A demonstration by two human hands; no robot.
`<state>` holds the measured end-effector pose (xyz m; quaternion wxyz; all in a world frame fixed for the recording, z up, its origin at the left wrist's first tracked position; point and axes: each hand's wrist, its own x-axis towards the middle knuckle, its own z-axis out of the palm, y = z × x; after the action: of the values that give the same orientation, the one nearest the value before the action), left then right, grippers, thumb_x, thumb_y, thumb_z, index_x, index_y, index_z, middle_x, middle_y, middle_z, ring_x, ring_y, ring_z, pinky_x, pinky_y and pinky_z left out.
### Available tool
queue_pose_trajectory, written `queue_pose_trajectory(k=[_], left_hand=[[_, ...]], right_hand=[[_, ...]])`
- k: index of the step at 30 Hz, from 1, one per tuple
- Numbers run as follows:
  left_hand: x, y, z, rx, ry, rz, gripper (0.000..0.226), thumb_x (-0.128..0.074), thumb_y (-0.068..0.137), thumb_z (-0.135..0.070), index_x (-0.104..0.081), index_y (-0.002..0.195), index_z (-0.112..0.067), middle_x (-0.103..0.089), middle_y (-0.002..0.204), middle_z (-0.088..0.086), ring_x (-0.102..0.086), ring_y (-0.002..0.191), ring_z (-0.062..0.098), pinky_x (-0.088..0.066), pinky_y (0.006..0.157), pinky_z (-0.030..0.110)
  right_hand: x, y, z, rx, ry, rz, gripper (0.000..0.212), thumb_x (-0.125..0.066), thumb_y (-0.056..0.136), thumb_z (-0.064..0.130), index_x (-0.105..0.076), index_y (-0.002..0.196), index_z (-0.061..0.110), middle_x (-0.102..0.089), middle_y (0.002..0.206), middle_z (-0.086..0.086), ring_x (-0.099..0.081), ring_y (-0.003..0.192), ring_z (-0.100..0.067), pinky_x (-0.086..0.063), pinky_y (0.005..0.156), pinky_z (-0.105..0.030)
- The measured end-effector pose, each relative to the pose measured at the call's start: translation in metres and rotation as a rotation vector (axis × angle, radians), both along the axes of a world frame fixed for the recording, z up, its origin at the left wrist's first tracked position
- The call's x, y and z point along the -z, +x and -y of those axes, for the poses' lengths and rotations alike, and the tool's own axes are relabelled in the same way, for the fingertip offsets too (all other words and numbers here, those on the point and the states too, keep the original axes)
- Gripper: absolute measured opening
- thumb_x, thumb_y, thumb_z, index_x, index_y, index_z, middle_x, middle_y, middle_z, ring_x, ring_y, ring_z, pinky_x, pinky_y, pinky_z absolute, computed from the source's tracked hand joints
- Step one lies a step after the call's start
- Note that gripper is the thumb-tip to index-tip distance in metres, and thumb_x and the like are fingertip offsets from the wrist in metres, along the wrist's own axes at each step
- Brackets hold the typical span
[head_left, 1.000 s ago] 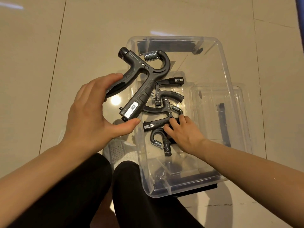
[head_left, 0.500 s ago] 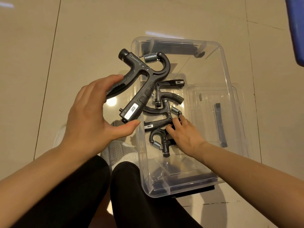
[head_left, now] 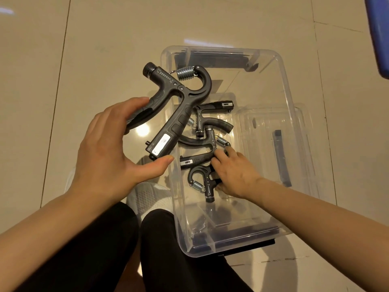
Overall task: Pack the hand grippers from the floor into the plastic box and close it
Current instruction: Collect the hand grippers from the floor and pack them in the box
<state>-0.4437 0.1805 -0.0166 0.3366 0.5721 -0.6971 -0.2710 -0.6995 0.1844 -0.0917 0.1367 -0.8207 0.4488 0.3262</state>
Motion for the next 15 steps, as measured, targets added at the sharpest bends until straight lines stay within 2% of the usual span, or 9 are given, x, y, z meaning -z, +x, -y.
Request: queue_pose_trajectory(k=[2, 4, 7, 11, 15], left_hand=[[0.0, 0.0, 0.0, -0.002, 0.004, 0.001, 0.083, -0.068, 0.06, -0.054, -0.038, 0.133, -0.029, -0.04, 0.121, -0.022, -0.05, 0.111, 0.018, -0.048, 0.088, 0.039], [-0.001, 0.0, 0.0, -0.002, 0.01, 0.007, 0.083, -0.068, 0.059, -0.055, -0.037, 0.133, -0.03, -0.039, 0.121, -0.025, -0.05, 0.111, 0.017, -0.048, 0.088, 0.039], [-0.003, -0.001, -0.001, -0.001, 0.018, 0.005, 0.083, -0.069, 0.058, -0.054, -0.037, 0.132, -0.032, -0.038, 0.121, -0.028, -0.048, 0.111, 0.013, -0.046, 0.089, 0.033], [-0.003, -0.002, -0.001, -0.01, 0.021, 0.014, 0.083, -0.068, 0.057, -0.054, -0.038, 0.131, -0.032, -0.039, 0.12, -0.028, -0.049, 0.108, 0.012, -0.043, 0.088, 0.026], [-0.002, -0.002, 0.0, -0.006, 0.022, 0.037, 0.083, -0.068, 0.057, -0.054, -0.038, 0.131, -0.032, -0.041, 0.117, -0.03, -0.049, 0.106, 0.011, -0.04, 0.087, 0.02]], right_hand=[[-0.001, 0.003, 0.003, 0.218, -0.005, 0.172, 0.083, -0.072, 0.07, 0.052, -0.034, 0.134, 0.016, -0.031, 0.138, -0.007, -0.037, 0.125, -0.028, -0.034, 0.102, -0.041], [-0.002, 0.009, 0.01, 0.445, 0.006, 0.311, 0.098, -0.074, 0.068, 0.054, -0.023, 0.144, 0.02, -0.028, 0.144, -0.006, -0.031, 0.131, -0.025, -0.026, 0.106, -0.041], [0.008, 0.017, 0.023, 0.628, -0.098, 0.428, 0.086, -0.061, 0.08, 0.055, -0.021, 0.146, 0.018, -0.033, 0.146, -0.005, -0.032, 0.133, -0.024, -0.026, 0.106, -0.042], [0.028, 0.025, 0.041, 0.565, -0.344, 0.336, 0.062, -0.047, 0.085, 0.062, -0.044, 0.128, 0.017, -0.057, 0.121, -0.005, -0.049, 0.112, -0.027, -0.032, 0.092, -0.038], [0.033, 0.036, 0.06, 0.704, -0.426, 0.293, 0.06, -0.054, 0.079, 0.066, -0.049, 0.109, 0.014, -0.065, 0.095, -0.005, -0.058, 0.094, -0.027, -0.034, 0.085, -0.039]])
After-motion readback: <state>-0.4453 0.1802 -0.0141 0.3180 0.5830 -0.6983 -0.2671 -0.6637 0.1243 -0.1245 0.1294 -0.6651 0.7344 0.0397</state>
